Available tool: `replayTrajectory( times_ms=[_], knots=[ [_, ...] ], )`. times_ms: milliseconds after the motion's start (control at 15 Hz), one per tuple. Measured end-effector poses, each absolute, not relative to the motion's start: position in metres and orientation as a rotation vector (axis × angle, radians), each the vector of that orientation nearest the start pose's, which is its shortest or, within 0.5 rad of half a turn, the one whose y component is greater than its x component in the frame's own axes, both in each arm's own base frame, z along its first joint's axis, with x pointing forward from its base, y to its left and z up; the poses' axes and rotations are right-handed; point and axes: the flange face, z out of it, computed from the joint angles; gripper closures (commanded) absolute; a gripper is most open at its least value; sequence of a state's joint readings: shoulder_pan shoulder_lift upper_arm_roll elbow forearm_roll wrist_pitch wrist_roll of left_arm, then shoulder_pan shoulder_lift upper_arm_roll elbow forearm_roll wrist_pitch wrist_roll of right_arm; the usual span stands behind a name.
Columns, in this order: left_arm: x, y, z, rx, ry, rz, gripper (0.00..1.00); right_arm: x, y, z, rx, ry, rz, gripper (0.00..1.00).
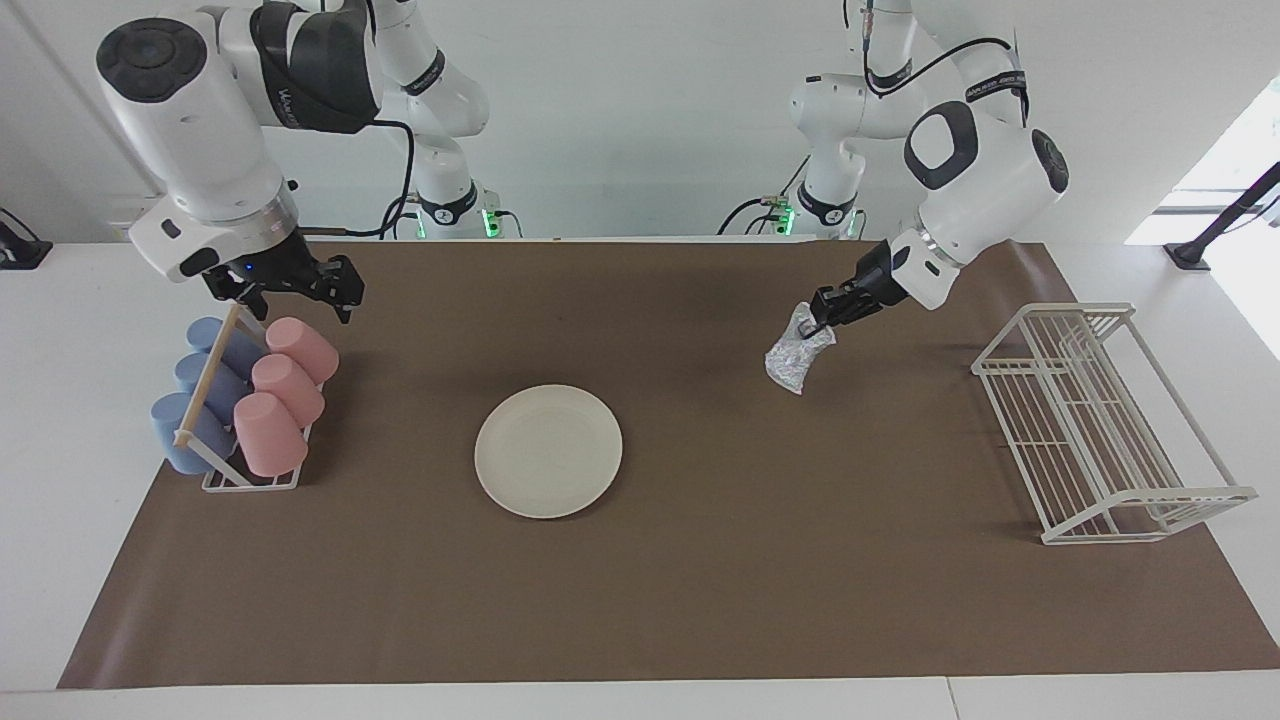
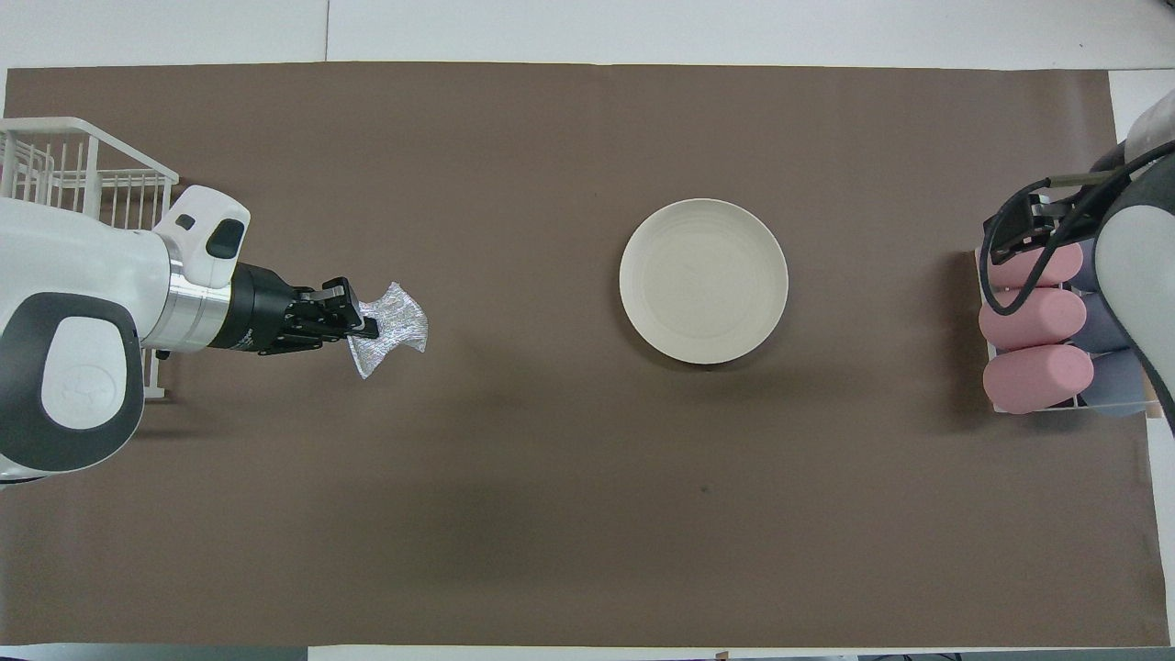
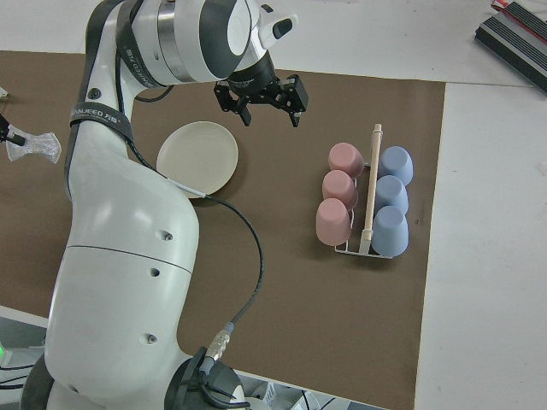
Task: Wipe plate with sponge
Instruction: 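Carry the sponge into the rack with the left gripper while the right gripper retracts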
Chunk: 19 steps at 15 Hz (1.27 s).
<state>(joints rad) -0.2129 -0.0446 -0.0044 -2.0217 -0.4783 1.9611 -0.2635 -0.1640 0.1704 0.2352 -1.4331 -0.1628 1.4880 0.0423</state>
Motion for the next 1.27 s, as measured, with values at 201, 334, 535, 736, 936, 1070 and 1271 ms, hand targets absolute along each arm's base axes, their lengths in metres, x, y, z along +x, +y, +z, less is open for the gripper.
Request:
replayTrajectory(
  times_ms=[201,334,535,736,936,1070,1271],
  knots=[
    [0.538,-0.138,0.491,-3.334,-0.35,0.176,1.0,0.595,0.019,0.587,-3.252,-0.034,0.171,0.0],
    [0.546,-0.13,0.501,-3.212,-0.281,0.159,1.0,0.596,0.014,0.588,-3.194,0.008,0.156,0.0],
    [0.55,-0.118,0.508,-3.041,-0.196,0.128,1.0,0.585,0.02,0.596,-3.144,0.043,0.066,0.0],
    [0.549,-0.108,0.517,-2.851,-0.116,0.093,1.0,0.566,0.031,0.6,-3.143,0.071,0.046,0.0],
    [0.548,-0.104,0.528,-2.632,-0.041,0.043,1.0,0.562,0.015,0.596,-3.142,0.115,0.064,0.0],
    [0.549,-0.094,0.534,-2.506,-0.028,0.027,1.0,0.562,0.009,0.597,-3.142,0.123,0.061,0.0],
    [0.559,-0.075,0.531,-2.299,-0.027,0.053,1.0,0.561,-0.017,0.598,-3.142,0.089,0.058,0.0]
  ],
)
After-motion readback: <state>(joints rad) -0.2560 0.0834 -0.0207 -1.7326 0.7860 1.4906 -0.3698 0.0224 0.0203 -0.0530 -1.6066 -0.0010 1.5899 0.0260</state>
